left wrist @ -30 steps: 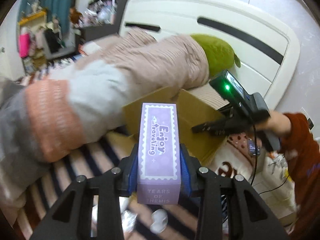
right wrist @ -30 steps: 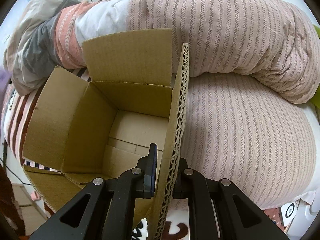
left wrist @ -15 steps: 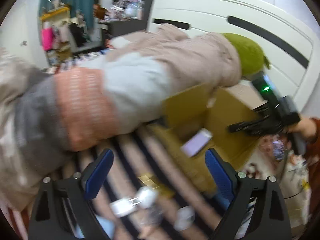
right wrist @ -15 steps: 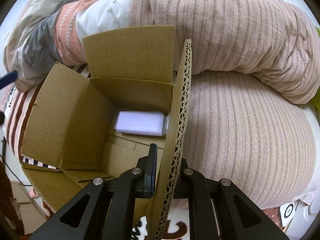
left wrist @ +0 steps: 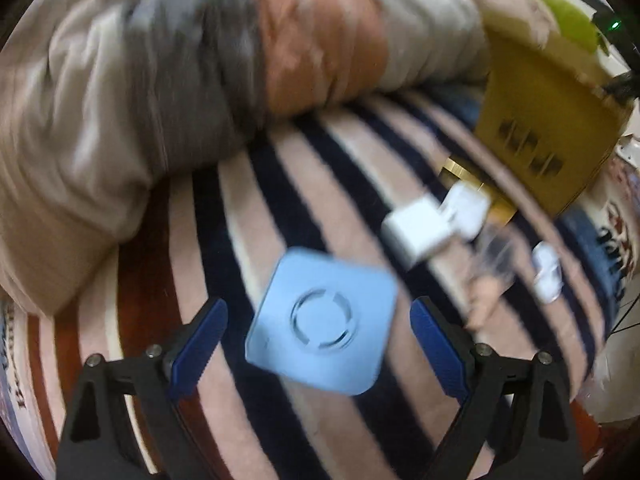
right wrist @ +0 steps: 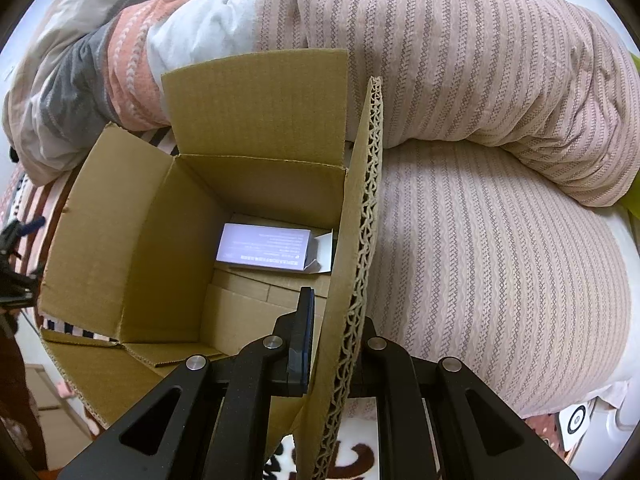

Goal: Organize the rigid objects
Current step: 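Grasp the light-blue square case with the left tool, then drop the light-blue case into the cardboard box with the left tool, then grasp the foundation bottle with the left tool, then release the foundation bottle into the cardboard box with the left tool, then grasp the white contact-lens case with the left tool, then drop the contact-lens case into the cardboard box with the left tool, then grasp the white charger with the left tool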

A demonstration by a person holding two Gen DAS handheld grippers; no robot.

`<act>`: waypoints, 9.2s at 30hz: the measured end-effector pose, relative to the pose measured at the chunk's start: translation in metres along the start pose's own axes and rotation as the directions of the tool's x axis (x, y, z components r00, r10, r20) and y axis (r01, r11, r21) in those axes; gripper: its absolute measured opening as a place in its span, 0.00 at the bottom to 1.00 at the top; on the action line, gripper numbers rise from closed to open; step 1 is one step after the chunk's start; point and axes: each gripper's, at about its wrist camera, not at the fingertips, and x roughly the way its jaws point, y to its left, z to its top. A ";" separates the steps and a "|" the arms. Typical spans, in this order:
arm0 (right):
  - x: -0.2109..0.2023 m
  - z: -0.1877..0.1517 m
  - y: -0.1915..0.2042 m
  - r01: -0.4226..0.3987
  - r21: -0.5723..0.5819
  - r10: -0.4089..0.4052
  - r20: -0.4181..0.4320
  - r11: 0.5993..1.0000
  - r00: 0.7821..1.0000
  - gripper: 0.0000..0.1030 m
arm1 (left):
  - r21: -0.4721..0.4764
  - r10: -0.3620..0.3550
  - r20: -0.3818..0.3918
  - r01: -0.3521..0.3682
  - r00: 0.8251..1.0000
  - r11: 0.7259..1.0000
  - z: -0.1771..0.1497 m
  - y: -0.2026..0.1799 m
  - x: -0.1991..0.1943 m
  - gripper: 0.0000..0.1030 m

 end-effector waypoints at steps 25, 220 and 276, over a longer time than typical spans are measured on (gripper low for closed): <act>-0.004 -0.007 0.004 -0.042 -0.104 0.031 -0.110 0.994 0.993 0.06 | 0.028 -0.058 0.049 0.057 0.997 0.998 0.003 -0.010 0.007 0.78; 0.029 -0.014 0.022 0.001 -0.151 -0.017 -0.104 0.989 0.994 0.08 | 0.300 -0.256 0.269 0.172 0.929 0.938 0.165 -0.227 -0.083 0.29; 0.037 -0.015 0.028 0.022 -0.153 -0.042 -0.129 0.988 0.991 0.09 | -0.214 -0.111 0.085 0.127 0.990 0.969 0.035 -0.056 0.069 0.44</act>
